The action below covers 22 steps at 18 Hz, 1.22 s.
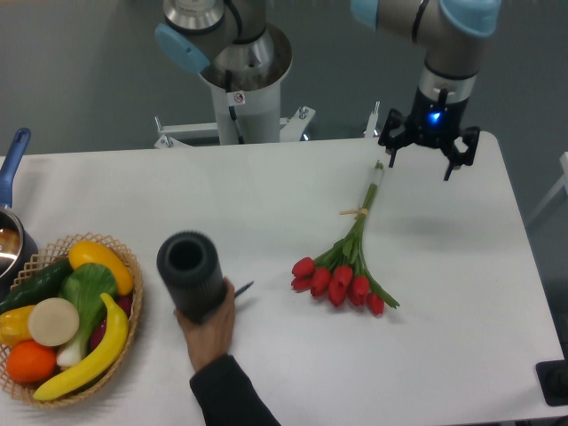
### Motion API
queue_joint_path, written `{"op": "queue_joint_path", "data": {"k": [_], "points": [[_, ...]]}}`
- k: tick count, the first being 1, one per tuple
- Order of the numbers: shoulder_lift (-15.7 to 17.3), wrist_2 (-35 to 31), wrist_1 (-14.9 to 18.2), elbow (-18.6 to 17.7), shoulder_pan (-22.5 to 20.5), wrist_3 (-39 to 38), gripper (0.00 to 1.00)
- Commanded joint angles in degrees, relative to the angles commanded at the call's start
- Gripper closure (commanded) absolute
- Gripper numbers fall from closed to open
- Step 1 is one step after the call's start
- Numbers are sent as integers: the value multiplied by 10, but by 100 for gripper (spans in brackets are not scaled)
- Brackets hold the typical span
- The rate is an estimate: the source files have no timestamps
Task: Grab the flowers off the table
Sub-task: 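Move the open gripper over the tulip stems and lower it, then close the gripper around the tied stems of the red tulips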
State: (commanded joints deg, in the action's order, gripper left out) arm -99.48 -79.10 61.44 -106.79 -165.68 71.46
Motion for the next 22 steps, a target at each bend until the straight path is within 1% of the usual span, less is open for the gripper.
{"op": "queue_joint_path", "data": {"k": [1, 3, 5, 9, 12, 13, 15, 18, 19, 22], "points": [[-10, 0, 0, 0, 7, -1, 0], [-19, 1, 0, -2, 12, -1, 0], [-37, 0, -2, -3, 19, 0, 0], [-57, -1, -30, -8, 34, 0, 0], [-66, -2, -41, -18, 37, 1, 0], [-73, -3, -45, -18, 45, 0, 0], [-84, -6, -68, -21, 55, 0, 0], [-87, -6, -118, -47, 55, 0, 0], [-86, -6, -127, -52, 56, 0, 0], [-85, -6, -131, -60, 58, -7, 0]]}}
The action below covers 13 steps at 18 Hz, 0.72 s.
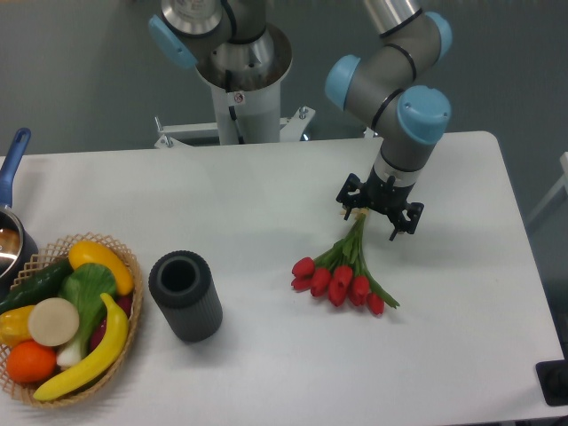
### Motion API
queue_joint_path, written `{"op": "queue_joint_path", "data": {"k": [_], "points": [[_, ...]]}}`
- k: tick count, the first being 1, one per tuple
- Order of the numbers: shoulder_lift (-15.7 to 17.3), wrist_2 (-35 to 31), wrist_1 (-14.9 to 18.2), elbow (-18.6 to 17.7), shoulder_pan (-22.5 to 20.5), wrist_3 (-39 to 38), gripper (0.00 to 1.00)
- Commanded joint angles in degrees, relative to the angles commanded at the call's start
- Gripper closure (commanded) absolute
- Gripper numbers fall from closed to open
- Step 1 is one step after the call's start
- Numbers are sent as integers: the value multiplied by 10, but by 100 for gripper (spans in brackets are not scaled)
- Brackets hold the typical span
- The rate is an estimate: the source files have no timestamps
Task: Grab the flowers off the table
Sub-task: 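Close the gripper around the tied stems of the red tulips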
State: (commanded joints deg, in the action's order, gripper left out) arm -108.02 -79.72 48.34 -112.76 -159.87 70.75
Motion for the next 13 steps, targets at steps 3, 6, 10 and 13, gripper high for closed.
{"op": "queue_joint_path", "data": {"k": [3, 6, 10, 13], "points": [[-1, 0, -4, 1, 8, 0, 0], [-10, -1, -6, 0, 11, 0, 0], [-31, -15, -8, 8, 18, 3, 0], [-33, -21, -8, 7, 24, 3, 0]]}}
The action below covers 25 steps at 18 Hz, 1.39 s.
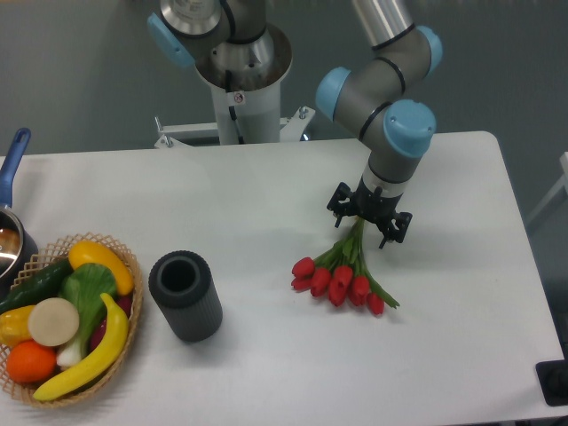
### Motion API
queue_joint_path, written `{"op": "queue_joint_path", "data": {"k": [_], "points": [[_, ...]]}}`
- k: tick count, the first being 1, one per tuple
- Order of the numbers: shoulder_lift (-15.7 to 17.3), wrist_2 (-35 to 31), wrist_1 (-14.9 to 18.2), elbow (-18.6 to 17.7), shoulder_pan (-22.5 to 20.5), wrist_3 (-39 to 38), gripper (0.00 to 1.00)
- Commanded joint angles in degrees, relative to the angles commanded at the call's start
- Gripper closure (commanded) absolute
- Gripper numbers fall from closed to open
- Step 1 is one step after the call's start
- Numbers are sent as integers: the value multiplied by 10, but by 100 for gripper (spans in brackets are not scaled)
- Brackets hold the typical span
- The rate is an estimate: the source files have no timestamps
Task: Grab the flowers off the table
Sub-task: 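Close the gripper around the tied stems of the red tulips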
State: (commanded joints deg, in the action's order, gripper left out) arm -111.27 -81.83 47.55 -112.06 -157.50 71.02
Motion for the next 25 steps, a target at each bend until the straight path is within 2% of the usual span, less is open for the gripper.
{"op": "queue_joint_path", "data": {"k": [5, 8, 10, 18, 20, 21, 25], "points": [[0, -1, 0, 0, 0, 0, 0], [4, -1, 1, -1, 0, -3, 36], [5, -1, 1, 0, 0, -3, 46], [6, -1, 1, -3, 0, -4, 68], [7, -1, 1, -2, 0, -4, 80], [7, -1, 1, -2, 0, -4, 83], [9, 0, 2, 4, -2, -4, 87]]}}
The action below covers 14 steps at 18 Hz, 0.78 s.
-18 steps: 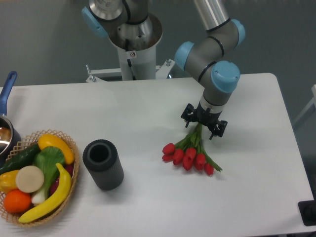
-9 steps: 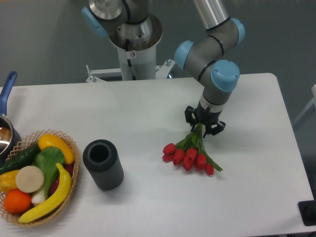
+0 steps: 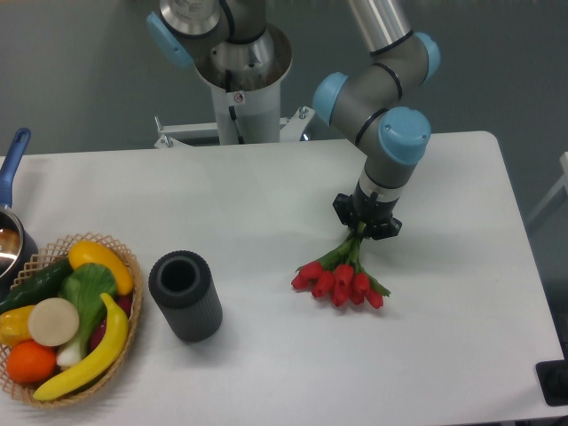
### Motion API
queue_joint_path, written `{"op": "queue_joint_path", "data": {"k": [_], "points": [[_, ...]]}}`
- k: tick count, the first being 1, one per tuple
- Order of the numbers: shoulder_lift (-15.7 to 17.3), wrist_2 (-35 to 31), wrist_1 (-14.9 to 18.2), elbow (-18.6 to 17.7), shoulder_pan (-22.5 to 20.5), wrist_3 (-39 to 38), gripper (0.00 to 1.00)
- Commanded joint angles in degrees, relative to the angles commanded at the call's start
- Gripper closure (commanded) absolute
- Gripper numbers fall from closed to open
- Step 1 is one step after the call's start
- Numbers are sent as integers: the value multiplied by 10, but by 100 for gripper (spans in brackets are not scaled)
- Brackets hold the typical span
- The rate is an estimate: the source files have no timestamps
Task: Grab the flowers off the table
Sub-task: 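Close the gripper around the tied stems of the red tulips, then lift the tulip bundle up off the table with the gripper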
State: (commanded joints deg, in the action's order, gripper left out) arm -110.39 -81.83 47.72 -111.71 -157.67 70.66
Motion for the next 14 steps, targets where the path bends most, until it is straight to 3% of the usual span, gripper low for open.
{"op": "queue_joint_path", "data": {"k": [7, 14], "points": [[27, 4, 0, 24, -5, 5, 87], [56, 115, 1, 76, -27, -28, 87]]}}
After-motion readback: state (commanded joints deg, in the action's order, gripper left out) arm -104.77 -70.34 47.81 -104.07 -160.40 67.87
